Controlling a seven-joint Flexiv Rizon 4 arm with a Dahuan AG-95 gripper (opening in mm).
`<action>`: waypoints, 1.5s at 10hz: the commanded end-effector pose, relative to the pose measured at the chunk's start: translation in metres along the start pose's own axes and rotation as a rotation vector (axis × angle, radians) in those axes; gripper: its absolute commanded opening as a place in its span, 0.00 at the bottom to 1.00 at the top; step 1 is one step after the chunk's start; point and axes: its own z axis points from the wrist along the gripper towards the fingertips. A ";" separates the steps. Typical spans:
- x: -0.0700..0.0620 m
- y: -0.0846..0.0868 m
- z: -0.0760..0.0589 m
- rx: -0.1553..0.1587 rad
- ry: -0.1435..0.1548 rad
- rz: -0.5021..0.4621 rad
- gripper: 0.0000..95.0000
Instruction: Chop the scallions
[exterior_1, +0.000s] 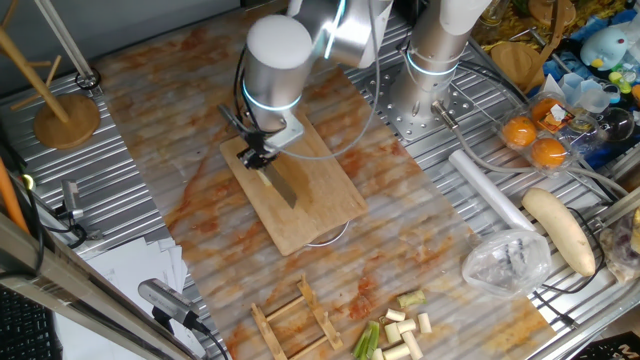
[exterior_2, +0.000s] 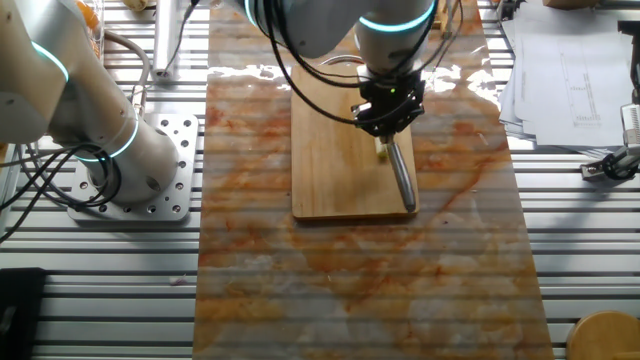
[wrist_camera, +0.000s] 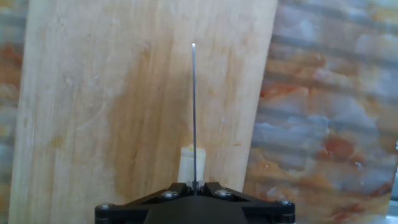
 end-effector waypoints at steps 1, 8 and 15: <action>0.000 0.001 -0.002 -0.034 -0.037 0.059 0.00; 0.001 0.004 -0.002 -0.055 -0.044 0.069 0.00; 0.005 0.006 0.012 -0.040 -0.050 0.084 0.00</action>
